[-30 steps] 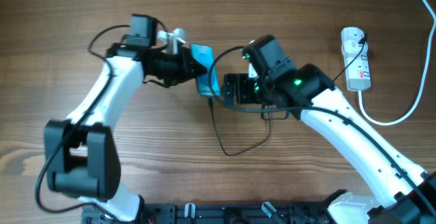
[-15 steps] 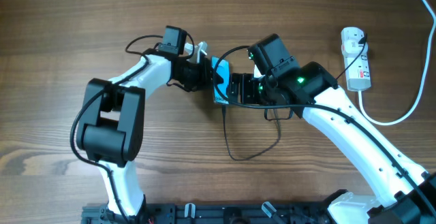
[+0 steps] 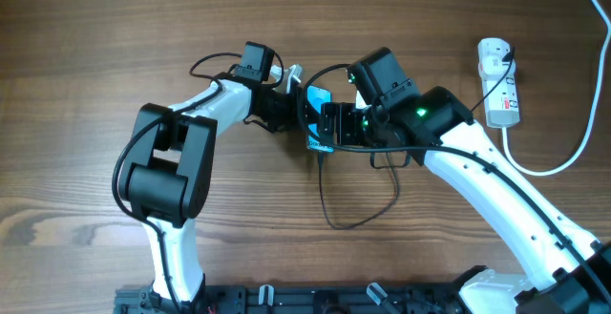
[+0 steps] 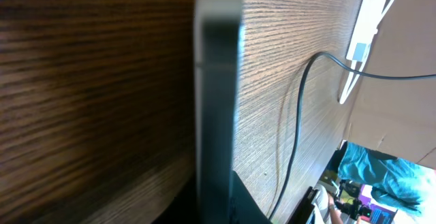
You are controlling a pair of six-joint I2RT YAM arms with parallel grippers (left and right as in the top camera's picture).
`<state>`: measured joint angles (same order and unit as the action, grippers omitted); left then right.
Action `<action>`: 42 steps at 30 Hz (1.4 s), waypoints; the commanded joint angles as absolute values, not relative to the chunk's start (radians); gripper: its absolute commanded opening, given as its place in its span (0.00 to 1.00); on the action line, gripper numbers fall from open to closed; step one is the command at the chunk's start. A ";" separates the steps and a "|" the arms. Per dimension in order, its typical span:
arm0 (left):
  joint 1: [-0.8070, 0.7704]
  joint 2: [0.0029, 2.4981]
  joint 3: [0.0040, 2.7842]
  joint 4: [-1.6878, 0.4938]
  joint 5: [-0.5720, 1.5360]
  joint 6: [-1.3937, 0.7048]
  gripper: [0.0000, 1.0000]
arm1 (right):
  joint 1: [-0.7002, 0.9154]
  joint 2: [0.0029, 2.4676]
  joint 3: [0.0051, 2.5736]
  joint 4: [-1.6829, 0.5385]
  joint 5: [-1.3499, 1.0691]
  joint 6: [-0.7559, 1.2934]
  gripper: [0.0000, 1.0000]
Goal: Plug charger to phone and switch on socket
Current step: 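Lower the plugged phone flat onto the table with both grippers, then open both grippers and withdraw them from the phone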
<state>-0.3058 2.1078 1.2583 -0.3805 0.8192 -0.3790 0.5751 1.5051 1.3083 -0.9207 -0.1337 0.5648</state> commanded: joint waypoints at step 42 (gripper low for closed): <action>-0.296 2.124 1.262 -0.577 0.348 -0.373 0.78 | 0.574 1.581 1.327 -1.039 -0.022 0.584 0.99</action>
